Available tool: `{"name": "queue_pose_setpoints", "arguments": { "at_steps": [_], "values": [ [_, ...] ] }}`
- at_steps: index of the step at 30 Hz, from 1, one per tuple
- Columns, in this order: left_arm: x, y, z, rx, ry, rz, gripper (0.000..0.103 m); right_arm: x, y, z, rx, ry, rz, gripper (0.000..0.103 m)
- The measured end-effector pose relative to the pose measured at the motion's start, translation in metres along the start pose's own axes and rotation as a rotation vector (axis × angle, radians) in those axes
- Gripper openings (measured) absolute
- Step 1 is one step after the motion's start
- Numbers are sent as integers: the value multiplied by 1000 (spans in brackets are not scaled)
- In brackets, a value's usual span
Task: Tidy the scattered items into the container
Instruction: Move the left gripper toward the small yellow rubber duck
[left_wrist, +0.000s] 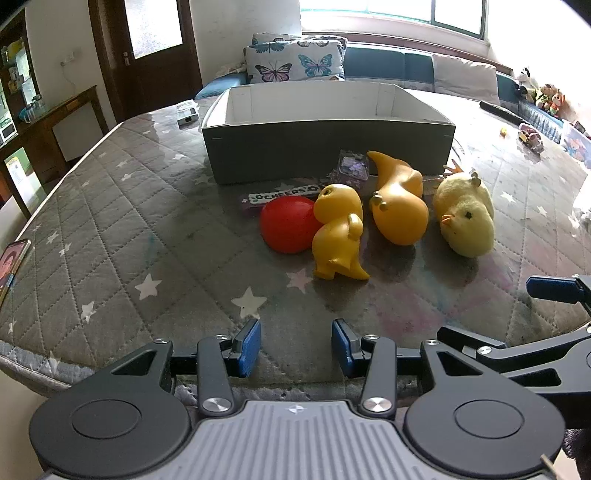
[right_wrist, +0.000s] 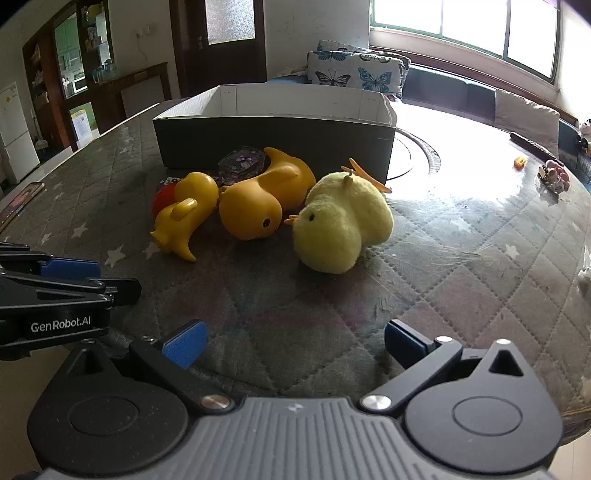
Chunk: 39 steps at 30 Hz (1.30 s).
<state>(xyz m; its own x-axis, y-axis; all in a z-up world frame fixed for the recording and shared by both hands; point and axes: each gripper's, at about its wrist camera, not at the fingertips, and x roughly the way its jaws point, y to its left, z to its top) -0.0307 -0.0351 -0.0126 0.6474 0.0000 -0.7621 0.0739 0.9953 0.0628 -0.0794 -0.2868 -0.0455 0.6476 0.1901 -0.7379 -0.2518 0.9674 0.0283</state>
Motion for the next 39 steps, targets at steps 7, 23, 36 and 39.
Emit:
{"name": "queue_pose_setpoints", "arguments": {
  "at_steps": [7, 23, 36, 39],
  "values": [
    [0, -1, 1, 6, 4, 2, 45, 0, 2, 1, -10, 3, 1, 103],
    [3, -1, 5, 6, 12, 0, 45, 3, 3, 3, -8, 15, -4, 103],
    [6, -2, 9, 10, 18, -1, 45, 7, 3, 6, -12, 24, 0, 103],
    [6, -2, 9, 10, 19, -2, 45, 8, 3, 6, -13, 24, 2, 103]
  ]
}}
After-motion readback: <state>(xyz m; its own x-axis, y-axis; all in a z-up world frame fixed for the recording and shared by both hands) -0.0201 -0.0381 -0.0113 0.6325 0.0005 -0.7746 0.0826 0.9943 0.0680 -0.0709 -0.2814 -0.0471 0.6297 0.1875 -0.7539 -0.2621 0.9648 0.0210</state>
